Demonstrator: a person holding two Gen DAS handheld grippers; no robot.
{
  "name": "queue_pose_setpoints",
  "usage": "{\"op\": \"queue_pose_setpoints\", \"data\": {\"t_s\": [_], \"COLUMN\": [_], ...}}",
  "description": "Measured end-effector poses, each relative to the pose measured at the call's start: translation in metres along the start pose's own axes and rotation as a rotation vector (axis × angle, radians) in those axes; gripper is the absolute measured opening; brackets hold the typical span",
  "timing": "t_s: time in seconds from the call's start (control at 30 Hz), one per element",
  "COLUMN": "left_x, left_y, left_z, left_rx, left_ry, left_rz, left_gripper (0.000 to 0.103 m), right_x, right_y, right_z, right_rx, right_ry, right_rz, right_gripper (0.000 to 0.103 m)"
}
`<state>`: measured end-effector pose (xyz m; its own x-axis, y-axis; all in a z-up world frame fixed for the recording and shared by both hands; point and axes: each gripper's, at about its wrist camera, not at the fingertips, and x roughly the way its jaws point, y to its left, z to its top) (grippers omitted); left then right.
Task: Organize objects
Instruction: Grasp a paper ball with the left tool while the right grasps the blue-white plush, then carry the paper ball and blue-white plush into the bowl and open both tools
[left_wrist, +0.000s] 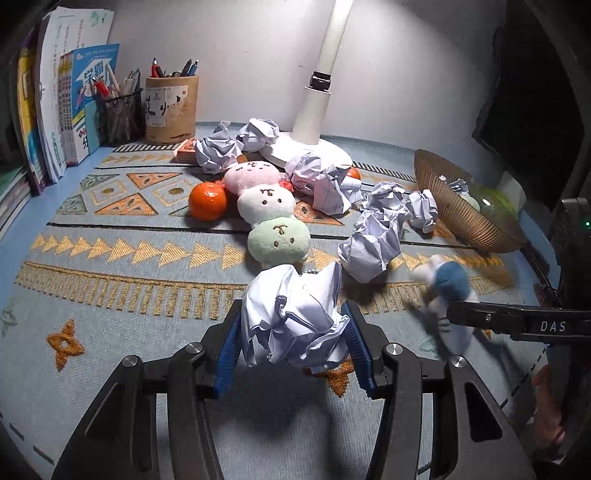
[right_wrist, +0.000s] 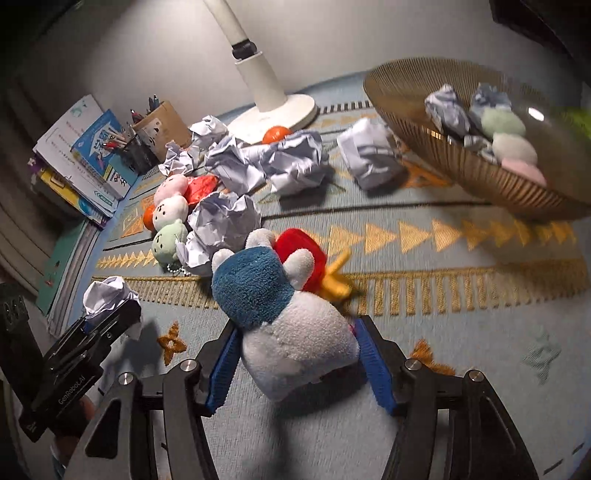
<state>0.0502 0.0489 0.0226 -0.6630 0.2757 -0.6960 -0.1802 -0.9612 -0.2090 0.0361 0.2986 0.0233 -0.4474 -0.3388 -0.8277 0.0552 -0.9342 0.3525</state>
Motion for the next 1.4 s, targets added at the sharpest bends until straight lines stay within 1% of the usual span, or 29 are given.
{"op": "queue_pose_setpoints", "data": {"t_s": [0.07, 0.1, 0.17, 0.23, 0.33, 0.37, 0.4, 0.47, 0.5, 0.53, 0.57, 0.63, 0.7, 0.73, 0.8, 0.87, 0.93, 1.0, 1.03, 1.1, 1.2, 1.3, 1.4], "left_x": [0.004, 0.002, 0.001, 0.003, 0.004, 0.004, 0.004, 0.003, 0.003, 0.003, 0.002, -0.001, -0.005, -0.009, -0.023, -0.035, -0.039, -0.032, -0.026, -0.007, 0.029, 0.063, 0.089], "left_y": [0.002, 0.004, 0.006, 0.007, 0.007, 0.006, 0.006, 0.006, 0.006, 0.006, 0.006, 0.004, -0.005, -0.012, -0.036, -0.065, -0.095, -0.125, -0.141, -0.171, -0.206, -0.226, -0.239], "left_z": [-0.001, -0.001, -0.002, -0.002, -0.002, -0.002, -0.002, -0.003, -0.003, -0.003, -0.003, -0.002, 0.000, 0.003, 0.017, 0.038, 0.064, 0.090, 0.101, 0.120, 0.139, 0.146, 0.148], "left_rx": [-0.008, -0.015, -0.024, -0.029, -0.029, -0.027, -0.025, -0.023, -0.024, -0.026, -0.028, -0.021, -0.002, 0.011, 0.063, 0.116, 0.153, 0.176, 0.191, 0.223, 0.250, 0.252, 0.242], "left_ry": [0.021, 0.013, 0.005, 0.014, 0.018, 0.017, 0.016, 0.014, 0.014, 0.014, 0.011, 0.000, -0.008, -0.011, -0.056, -0.115, -0.154, -0.167, -0.169, -0.165, -0.133, -0.106, -0.081], "left_rz": [0.010, -0.002, -0.022, -0.031, -0.032, -0.032, -0.031, -0.031, -0.031, -0.031, -0.033, -0.027, -0.031, -0.032, -0.053, -0.070, -0.123, -0.178, -0.196, -0.218, -0.248, -0.253, -0.256], "left_gripper": [0.049, 0.049, 0.049, 0.049, 0.049, 0.049, 0.049, 0.049, 0.049, 0.049, 0.049, 0.049, 0.049, 0.049, 0.049, 0.049, 0.049, 0.049, 0.049, 0.049, 0.049, 0.049, 0.049], "right_x": [-0.006, -0.011, -0.018, -0.020, -0.017, -0.014, -0.009, 0.006, 0.011, 0.015, 0.014, 0.004, -0.015, -0.029, -0.061, -0.095, -0.129, -0.155, -0.165, -0.175, -0.169, -0.152, -0.135], "right_y": [0.004, 0.006, 0.012, 0.019, 0.036, 0.040, 0.042, 0.040, 0.038, 0.038, 0.039, 0.038, 0.034, 0.032, 0.023, 0.010, -0.009, -0.034, -0.049, -0.080, -0.119, -0.146, -0.160], "right_z": [-0.004, -0.007, -0.012, -0.018, -0.021, -0.018, -0.014, -0.004, -0.002, -0.002, -0.002, -0.006, -0.008, -0.008, -0.003, 0.008, 0.024, 0.041, 0.051, 0.069, 0.091, 0.102, 0.110], "right_rx": [-0.043, -0.074, -0.158, -0.242, -0.369, -0.394, -0.403, -0.390, -0.384, -0.388, -0.395, -0.371, -0.325, -0.303, -0.270, -0.231, -0.181, -0.106, -0.058, 0.039, 0.136, 0.183, 0.212], "right_ry": [-0.022, -0.038, -0.049, -0.061, -0.104, -0.122, -0.127, -0.094, -0.084, -0.075, -0.091, -0.117, -0.152, -0.177, -0.246, -0.331, -0.418, -0.494, -0.518, -0.534, -0.510, -0.474, -0.440], "right_rz": [-0.001, -0.020, -0.042, -0.081, -0.161, -0.173, -0.171, -0.150, -0.135, -0.125, -0.146, -0.119, -0.081, -0.073, -0.067, -0.096, -0.151, -0.204, -0.220, -0.227, -0.260, -0.277, -0.250], "right_gripper": [0.061, 0.068, 0.074, 0.087, 0.087, 0.087, 0.087, 0.087, 0.077, 0.057, 0.054, 0.053, 0.053, 0.053, 0.053, 0.053, 0.053, 0.054, 0.054, 0.054, 0.054, 0.054, 0.054]}}
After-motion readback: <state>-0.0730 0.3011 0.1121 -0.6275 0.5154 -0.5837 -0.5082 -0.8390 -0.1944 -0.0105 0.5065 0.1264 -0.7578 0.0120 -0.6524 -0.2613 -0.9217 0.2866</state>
